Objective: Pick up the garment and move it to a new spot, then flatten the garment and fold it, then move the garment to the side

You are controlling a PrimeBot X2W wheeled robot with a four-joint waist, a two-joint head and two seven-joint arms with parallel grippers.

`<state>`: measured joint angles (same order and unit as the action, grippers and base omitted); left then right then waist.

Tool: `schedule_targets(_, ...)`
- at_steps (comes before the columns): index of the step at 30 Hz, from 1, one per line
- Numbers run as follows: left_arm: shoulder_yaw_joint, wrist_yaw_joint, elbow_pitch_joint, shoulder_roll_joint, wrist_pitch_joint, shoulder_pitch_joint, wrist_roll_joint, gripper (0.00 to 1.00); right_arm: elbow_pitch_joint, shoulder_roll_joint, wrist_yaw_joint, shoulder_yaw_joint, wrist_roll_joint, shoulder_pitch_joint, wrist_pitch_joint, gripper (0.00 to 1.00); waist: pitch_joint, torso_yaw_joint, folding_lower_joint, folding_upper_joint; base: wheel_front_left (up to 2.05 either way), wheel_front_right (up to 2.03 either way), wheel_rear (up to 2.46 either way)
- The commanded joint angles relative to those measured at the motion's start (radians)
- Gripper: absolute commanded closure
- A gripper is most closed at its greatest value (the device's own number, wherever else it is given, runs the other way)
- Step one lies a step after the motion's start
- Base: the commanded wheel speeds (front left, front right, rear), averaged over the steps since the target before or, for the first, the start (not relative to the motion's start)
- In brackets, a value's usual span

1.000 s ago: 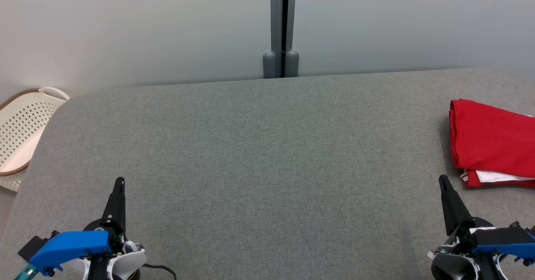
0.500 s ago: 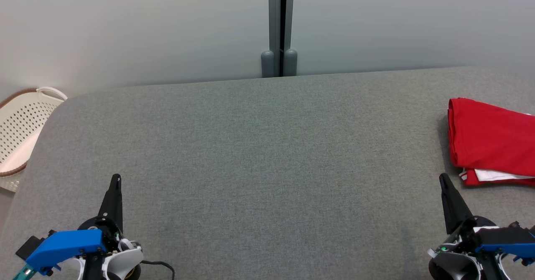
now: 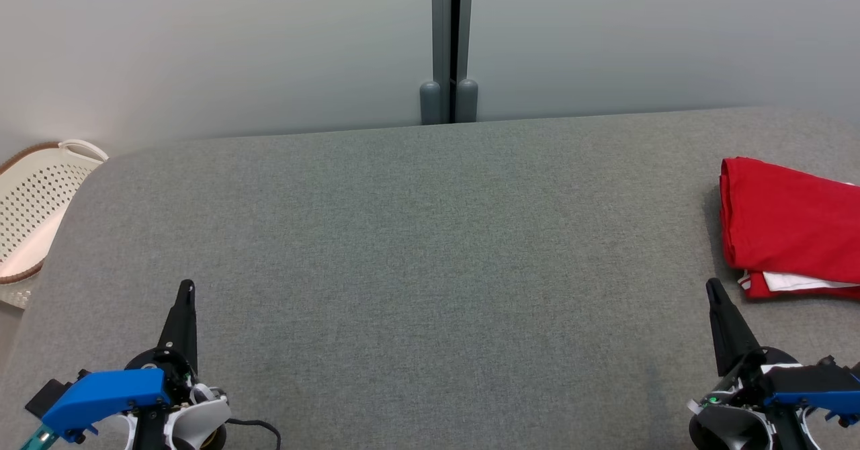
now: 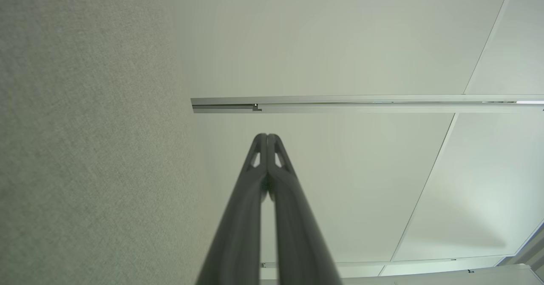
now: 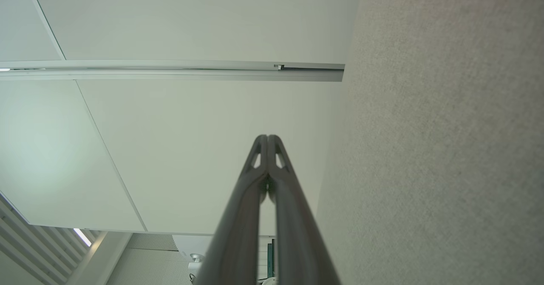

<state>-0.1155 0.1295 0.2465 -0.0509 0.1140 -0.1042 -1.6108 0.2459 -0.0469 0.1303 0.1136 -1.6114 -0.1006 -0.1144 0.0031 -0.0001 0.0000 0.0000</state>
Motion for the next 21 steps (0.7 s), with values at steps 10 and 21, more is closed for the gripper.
schedule_targets(10, -0.002, 0.004, -0.004, 0.002, 0.004, -0.009, -0.004, 1.00, -0.003, -0.006, 0.001, 0.002, -0.003, -0.015, -0.003, 1.00, 0.000, 0.000, 0.0000, 0.0000, 0.00, 0.00, 0.00)
schedule_targets(21, -0.002, 0.004, -0.004, 0.002, 0.003, -0.009, -0.004, 1.00, -0.003, -0.006, 0.001, 0.002, -0.003, -0.015, -0.003, 1.00, 0.000, 0.000, 0.0000, 0.0000, 0.00, 0.00, 0.00)
